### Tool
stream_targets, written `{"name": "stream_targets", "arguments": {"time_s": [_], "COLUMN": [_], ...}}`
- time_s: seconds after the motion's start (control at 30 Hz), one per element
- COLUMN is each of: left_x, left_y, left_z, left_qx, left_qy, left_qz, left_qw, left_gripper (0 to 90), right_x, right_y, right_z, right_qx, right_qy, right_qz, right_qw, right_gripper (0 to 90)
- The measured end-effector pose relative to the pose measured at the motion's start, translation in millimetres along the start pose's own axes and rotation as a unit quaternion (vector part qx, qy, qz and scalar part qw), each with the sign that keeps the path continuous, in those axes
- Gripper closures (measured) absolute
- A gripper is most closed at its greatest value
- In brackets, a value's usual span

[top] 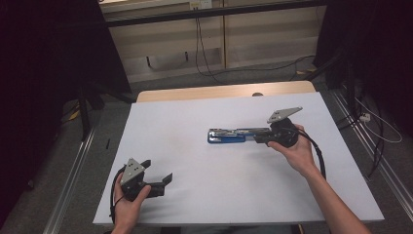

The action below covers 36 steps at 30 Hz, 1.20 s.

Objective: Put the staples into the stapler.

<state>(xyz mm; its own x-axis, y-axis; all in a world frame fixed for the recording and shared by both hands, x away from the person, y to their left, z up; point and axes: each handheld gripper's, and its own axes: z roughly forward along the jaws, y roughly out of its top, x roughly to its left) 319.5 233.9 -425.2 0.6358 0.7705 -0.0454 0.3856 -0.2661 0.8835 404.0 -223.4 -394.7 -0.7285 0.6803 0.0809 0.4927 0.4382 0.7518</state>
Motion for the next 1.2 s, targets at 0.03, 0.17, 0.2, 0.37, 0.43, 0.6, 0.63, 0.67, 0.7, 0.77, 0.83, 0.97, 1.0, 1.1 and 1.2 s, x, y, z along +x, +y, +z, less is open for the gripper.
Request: {"name": "stream_targets", "arguments": {"time_s": [0.03,0.17,0.2,0.37,0.43,0.6,0.63,0.67,0.7,0.77,0.83,0.97,1.0,1.1,1.2], "left_x": [0.0,2.2,2.2,1.1,0.9,0.7,0.6,1.0,1.0,1.1,1.1,1.3,1.3,2.0,2.0], "left_y": [0.0,-0.3,-0.3,-0.3,-0.2,-0.5,-0.4,-0.3,-0.3,-0.3,-0.5,-0.3,-0.3,-0.4,-0.4], "left_z": [0.0,-0.8,-0.8,-0.6,-0.2,-0.3,-0.3,-0.7,-0.7,-1.1,-0.8,-1.0,-1.0,-0.9,-0.6], "left_qx": [0.000,-0.002,-0.002,-0.002,-0.003,-0.002,-0.003,-0.001,-0.001,-0.001,-0.002,-0.002,-0.002,-0.002,-0.001], "left_qy": [0.000,0.003,0.003,0.003,0.004,0.003,0.004,0.003,0.003,0.004,0.003,0.002,0.002,0.002,0.002], "left_qz": [0.000,-0.006,-0.006,-0.007,-0.006,-0.007,-0.007,-0.005,-0.005,-0.004,-0.007,-0.007,-0.007,-0.005,-0.005], "left_qw": [1.0000,1.0000,1.0000,1.0000,1.0000,1.0000,1.0000,1.0000,1.0000,1.0000,1.0000,1.0000,1.0000,1.0000,1.0000], "left_gripper": [4.6,4.6,4.6,4.6,4.6,4.6,4.6,4.6,4.6,4.6,4.6,4.6,4.6,4.6,4.6], "right_x": [0.0,-1.2,-1.2,0.1,0.7,0.9,0.8,0.7,0.7,1.0,1.5,1.4,1.4,1.8,2.5], "right_y": [0.0,7.5,7.5,15.4,18.5,25.5,26.9,28.4,28.4,32.5,34.2,36.5,36.5,39.7,46.3], "right_z": [0.0,1.0,1.0,6.3,8.1,13.6,14.9,16.3,16.3,20.1,23.6,31.2,31.2,34.1,37.1], "right_qx": [0.000,-0.010,-0.010,-0.012,-0.016,-0.020,-0.020,-0.022,-0.022,-0.023,-0.021,-0.018,-0.018,-0.018,-0.020], "right_qy": [0.000,0.000,0.000,0.004,0.005,0.010,0.010,0.011,0.011,0.014,0.017,0.019,0.019,0.021,0.023], "right_qz": [0.000,-0.002,-0.002,-0.009,-0.011,-0.011,-0.012,-0.012,-0.012,-0.013,-0.012,-0.010,-0.010,-0.009,-0.014], "right_qw": [1.0000,1.0000,1.0000,0.9999,0.9998,0.9997,0.9997,0.9996,0.9996,0.9996,0.9996,0.9996,0.9996,0.9996,0.9994], "right_gripper": [79.2,79.2,79.2,79.2,79.2,79.3,79.3,79.3,79.3,79.2,79.2,79.2,79.2,79.2,79.2]}}
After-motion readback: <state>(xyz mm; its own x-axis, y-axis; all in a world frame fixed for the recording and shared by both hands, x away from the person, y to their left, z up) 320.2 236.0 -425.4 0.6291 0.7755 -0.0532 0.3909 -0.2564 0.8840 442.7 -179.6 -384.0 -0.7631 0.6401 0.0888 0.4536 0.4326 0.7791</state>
